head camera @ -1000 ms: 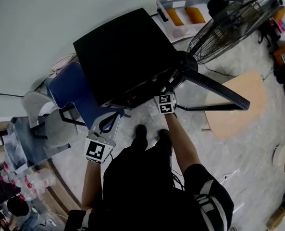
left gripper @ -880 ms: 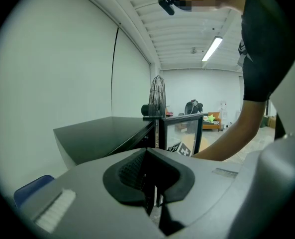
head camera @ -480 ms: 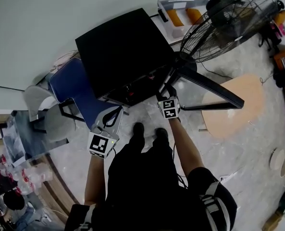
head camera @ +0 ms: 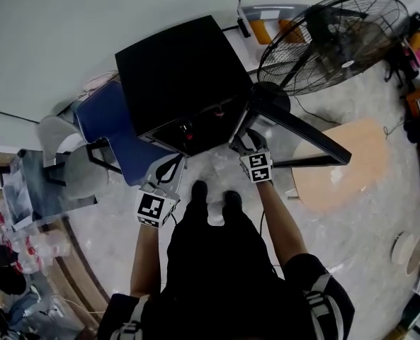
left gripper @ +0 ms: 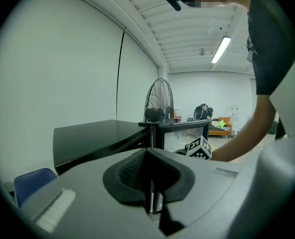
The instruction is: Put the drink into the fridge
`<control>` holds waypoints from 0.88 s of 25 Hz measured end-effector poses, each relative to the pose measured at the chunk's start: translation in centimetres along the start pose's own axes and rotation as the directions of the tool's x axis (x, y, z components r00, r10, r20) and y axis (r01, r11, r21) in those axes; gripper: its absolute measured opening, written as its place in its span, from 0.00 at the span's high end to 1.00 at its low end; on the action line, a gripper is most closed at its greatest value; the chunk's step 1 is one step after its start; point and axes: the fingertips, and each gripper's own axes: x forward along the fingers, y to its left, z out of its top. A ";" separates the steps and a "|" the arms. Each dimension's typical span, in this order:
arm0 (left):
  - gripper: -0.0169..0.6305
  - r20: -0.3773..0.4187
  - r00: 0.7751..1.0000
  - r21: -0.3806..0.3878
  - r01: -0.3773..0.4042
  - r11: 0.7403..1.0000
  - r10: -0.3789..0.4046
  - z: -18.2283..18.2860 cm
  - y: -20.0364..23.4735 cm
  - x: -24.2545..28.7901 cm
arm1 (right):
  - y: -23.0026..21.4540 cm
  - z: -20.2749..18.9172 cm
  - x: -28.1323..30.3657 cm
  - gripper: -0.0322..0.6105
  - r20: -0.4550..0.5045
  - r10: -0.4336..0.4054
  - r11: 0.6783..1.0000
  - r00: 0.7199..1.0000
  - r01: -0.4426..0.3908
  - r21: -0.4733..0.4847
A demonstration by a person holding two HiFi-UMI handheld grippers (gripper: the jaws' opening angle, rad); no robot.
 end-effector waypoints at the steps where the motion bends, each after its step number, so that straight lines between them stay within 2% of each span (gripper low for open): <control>1: 0.97 -0.001 1.000 -0.004 -0.008 1.000 0.008 0.0 -0.4 0.0 | -0.1 0.2 -0.5 0.71 0.006 0.009 1.000 1.000 -0.009 -0.006; 7: 0.97 0.002 0.999 -0.020 -0.050 0.999 0.050 0.3 -2.8 0.0 | -0.2 1.6 -4.0 0.75 0.049 0.086 0.993 0.995 -0.082 -0.083; 15: 0.97 0.022 0.995 -0.025 -0.092 0.995 0.093 1.1 -5.0 -0.1 | -0.3 1.8 -9.1 0.95 0.087 0.166 0.979 0.982 -0.153 -0.132; 22: 0.97 0.036 0.992 -0.020 -0.121 0.992 0.121 1.8 -6.5 0.1 | -1.3 2.6 -12.3 0.95 0.112 0.185 0.973 0.976 -0.166 -0.159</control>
